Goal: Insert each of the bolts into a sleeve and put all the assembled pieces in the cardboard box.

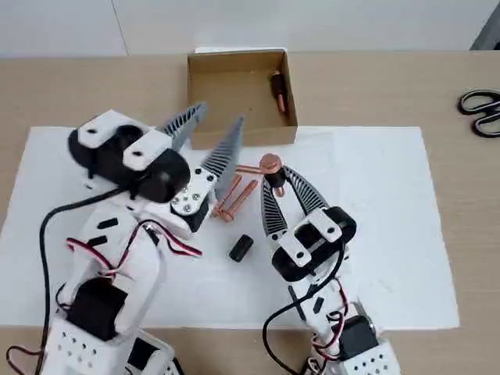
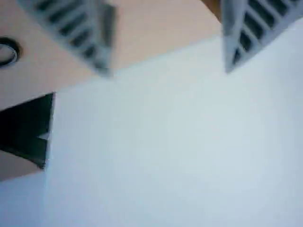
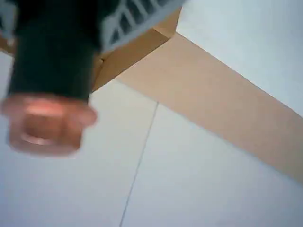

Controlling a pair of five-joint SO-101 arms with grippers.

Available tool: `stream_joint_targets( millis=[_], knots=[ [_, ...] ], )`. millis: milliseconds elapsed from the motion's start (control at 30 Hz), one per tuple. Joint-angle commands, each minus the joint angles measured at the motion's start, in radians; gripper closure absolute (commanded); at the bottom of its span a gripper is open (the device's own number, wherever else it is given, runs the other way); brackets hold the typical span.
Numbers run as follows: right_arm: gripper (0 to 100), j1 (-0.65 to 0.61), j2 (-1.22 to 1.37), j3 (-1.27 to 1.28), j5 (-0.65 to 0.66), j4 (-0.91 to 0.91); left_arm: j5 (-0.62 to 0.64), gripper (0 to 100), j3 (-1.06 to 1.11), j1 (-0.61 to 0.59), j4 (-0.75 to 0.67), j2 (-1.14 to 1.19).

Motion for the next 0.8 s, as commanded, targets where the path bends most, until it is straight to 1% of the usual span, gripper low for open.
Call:
stream_joint_targets(
  millis=[0,133,267,333,400,433,533,667,700,767],
  knots=[
    [99.5,-0.001,-0.021,0.006,0.008,-0.016,0.005,99,-0.044,-0.066,0.005,-0.011],
    [99.5,0.024,-0.021,0.003,0.009,-0.024,0.005,99,-0.035,-0.146,0.003,-0.011],
    [99.5,0.140,-0.019,-0.046,0.005,-0.015,0.005,99,0.050,-0.216,0.005,-0.020],
    [99.5,0.214,-0.013,-0.080,0.005,-0.013,0.005,99,0.124,-0.230,-0.002,-0.074],
    [99.6,0.275,-0.013,-0.126,0.005,0.005,0.003,99,0.202,-0.219,-0.003,-0.169],
    [99.6,0.295,-0.013,-0.161,0.005,0.042,0.003,99,0.239,-0.207,-0.003,-0.227],
    [99.6,0.302,-0.012,-0.282,0.003,0.222,0.002,99,0.363,-0.176,-0.002,-0.439],
    [99.6,0.306,-0.012,-0.397,-0.026,0.398,0.003,99,0.552,-0.180,0.003,-0.694],
    [99.6,0.306,-0.012,-0.423,-0.031,0.426,0.003,99,0.595,-0.180,0.003,-0.729],
    [99.6,0.306,-0.008,-0.476,-0.031,0.460,0.003,99,0.627,-0.180,0.002,-0.713]
  ],
)
